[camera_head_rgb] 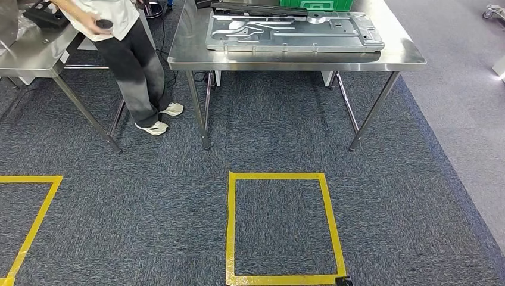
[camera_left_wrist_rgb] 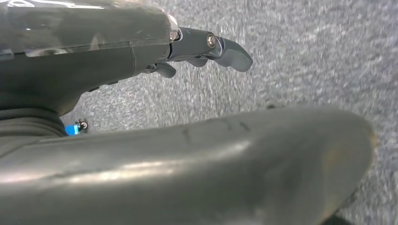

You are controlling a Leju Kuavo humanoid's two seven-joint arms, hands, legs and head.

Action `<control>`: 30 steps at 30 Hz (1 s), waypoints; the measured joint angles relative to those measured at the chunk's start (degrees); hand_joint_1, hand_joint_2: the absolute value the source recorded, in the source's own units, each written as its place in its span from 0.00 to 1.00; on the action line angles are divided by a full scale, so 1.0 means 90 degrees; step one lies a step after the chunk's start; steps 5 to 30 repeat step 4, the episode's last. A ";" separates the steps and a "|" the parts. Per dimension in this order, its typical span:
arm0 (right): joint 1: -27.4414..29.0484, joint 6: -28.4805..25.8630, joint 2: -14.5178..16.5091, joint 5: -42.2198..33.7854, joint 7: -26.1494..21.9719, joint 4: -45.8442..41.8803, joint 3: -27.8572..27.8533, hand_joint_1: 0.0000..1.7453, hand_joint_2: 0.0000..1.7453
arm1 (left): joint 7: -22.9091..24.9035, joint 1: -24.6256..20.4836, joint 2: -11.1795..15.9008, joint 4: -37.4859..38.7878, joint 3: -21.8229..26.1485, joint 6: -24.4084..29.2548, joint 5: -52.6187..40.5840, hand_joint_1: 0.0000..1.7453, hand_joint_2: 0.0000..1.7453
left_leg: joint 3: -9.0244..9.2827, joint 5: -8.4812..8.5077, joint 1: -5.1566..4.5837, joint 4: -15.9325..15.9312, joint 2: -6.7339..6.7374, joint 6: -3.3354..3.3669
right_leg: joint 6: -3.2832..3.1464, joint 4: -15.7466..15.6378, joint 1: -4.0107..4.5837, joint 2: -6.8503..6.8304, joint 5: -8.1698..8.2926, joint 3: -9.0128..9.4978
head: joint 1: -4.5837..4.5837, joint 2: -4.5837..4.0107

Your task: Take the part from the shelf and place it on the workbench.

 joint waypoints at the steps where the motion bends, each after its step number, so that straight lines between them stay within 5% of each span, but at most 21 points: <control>1: 0.0033 0.0058 -0.0008 -0.0081 0.0054 0.0129 0.0017 0.00 0.00 | 0.0025 0.0023 0.0021 -0.0024 -0.0124 -0.0073 0.0102 0.00 0.00 | 0.0000 0.0000 0.0000 0.0000 0.0000 0.0000 | 0.0000 0.0000 0.0000 0.0000 -0.0001 0.0000 | 0.0000 0.0000; 30: 0.0115 0.0207 -0.0030 -0.0286 0.0190 0.0434 0.0064 0.00 0.00 | 0.0088 0.0079 0.0074 -0.0080 -0.0417 -0.0251 0.0353 0.00 0.00 | 0.0000 -0.0001 0.0000 0.0000 0.0000 -0.0001 | 0.0000 0.0000 0.0000 0.0000 -0.0002 0.0001 | 0.0000 0.0000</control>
